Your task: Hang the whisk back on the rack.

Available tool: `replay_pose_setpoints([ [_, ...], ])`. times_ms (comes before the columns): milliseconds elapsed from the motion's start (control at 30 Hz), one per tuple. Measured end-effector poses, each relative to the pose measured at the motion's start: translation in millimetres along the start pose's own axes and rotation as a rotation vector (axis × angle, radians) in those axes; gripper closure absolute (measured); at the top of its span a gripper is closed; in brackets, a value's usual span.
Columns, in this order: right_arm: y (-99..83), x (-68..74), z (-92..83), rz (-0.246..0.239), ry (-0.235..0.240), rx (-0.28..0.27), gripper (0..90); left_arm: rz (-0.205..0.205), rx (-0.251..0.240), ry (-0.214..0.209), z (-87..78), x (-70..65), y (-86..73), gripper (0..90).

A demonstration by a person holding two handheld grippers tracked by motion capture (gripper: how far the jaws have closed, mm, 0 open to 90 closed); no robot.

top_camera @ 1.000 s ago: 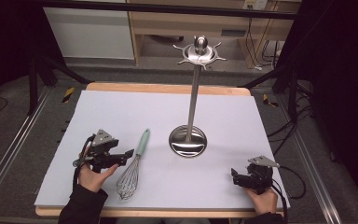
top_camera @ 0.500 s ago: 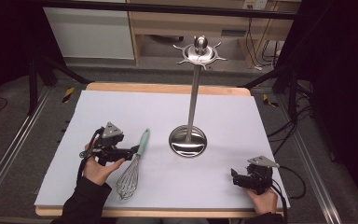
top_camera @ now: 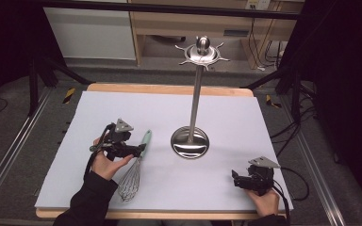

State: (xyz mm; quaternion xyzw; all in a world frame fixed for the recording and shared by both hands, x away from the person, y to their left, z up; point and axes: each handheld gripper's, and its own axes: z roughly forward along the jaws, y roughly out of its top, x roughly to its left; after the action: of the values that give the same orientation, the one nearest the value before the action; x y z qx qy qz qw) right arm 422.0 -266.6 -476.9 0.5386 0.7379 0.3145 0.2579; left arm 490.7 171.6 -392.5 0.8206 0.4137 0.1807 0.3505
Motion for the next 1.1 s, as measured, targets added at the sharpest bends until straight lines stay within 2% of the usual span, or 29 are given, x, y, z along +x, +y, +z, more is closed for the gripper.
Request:
replay_pose_setpoints([
  [100, 0.0, -0.1, 0.2, -0.002, -0.001, 0.003, 9.4, 0.006, 0.011, 0.001, 3.3, -1.5, 1.7, 28.9],
  [267, 0.0, -0.3, 0.2, 0.001, -0.004, 0.003, 9.4, 0.031, 0.059, 0.002, 12.5, -5.0, 4.9, 31.2],
  [500, 0.1, -0.8, 0.0, -0.001, -0.005, 0.003, 9.3, 0.042, 0.1, 0.005, 21.9, -6.4, 4.9, 33.9],
  [833, 0.3, -0.7, 0.2, 0.002, 0.0, 0.008, 9.3, 0.021, 0.172, 0.01, 39.3, -3.5, 2.3, 35.6],
  [1100, 0.2, -0.6, 0.4, -0.001, 0.002, 0.01, 9.3, -0.004, 0.212, 0.011, 50.0, -2.6, -4.8, 37.5],
])
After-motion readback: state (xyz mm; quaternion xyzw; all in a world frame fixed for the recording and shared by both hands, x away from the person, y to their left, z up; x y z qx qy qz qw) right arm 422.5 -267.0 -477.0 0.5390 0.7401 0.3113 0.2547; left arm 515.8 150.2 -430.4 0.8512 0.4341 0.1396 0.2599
